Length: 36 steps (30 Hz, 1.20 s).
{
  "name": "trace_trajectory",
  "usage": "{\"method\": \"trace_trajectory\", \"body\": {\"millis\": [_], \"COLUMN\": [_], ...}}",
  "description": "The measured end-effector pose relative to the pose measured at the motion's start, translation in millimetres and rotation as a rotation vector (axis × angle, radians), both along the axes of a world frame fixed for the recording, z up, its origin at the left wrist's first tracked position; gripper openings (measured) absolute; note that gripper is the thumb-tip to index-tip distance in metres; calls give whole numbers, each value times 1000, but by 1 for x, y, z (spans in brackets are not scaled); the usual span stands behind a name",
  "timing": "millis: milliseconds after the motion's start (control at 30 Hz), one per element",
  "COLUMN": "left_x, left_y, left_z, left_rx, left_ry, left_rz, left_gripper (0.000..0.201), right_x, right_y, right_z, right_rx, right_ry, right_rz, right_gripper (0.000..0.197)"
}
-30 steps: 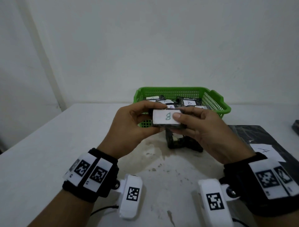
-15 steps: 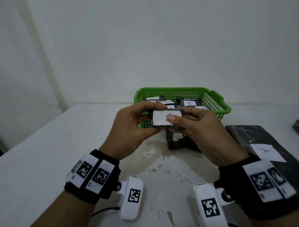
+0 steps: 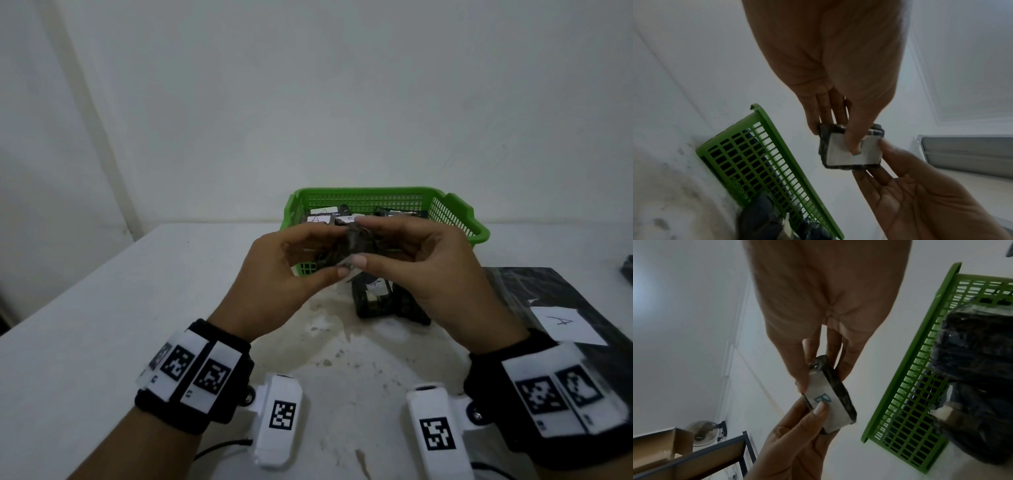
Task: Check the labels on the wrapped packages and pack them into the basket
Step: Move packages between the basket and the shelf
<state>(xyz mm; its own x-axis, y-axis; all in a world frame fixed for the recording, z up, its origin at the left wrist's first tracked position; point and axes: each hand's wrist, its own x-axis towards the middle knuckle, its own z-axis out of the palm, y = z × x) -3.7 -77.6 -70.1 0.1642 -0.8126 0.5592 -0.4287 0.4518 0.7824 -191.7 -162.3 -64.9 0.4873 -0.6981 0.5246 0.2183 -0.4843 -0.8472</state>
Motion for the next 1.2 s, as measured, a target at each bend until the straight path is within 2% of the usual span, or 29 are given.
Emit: {"method": "trace_trajectory", "body": {"millis": [133, 200, 267, 367, 567, 800, 967, 1200], "left_x": [2, -2, -5, -6, -4, -2, -6, 0], "left_y": [0, 2, 2, 2, 2, 2, 4, 3], "left_z": [1, 2, 1, 1, 3, 2, 3, 5], "left_rx": [-32, -50, -64, -80, -119, -127, -124, -123], "left_ry": [42, 49, 36, 20, 38, 16, 0, 37], "left_rz": [-30, -66, -90, -118, -91, -87, -113, -109], "left_gripper": [40, 39, 38, 36, 35, 35, 32, 34], "right_x": [2, 5, 6, 7, 1, 3, 8, -2], "right_y": [-2, -1, 1, 5, 0, -4, 6, 0], "right_z": [1, -1, -2, -1, 3, -1, 0, 5], "right_rx": [202, 301, 350, 332, 348, 318, 317, 319], "right_ry": [34, 108, 99, 42, 51, 68, 45, 114], "right_rz": [80, 156, 222, 227, 253, 190, 177, 226], "right_gripper": [48, 45, 42, 49, 58, 45, 55, 53]}}
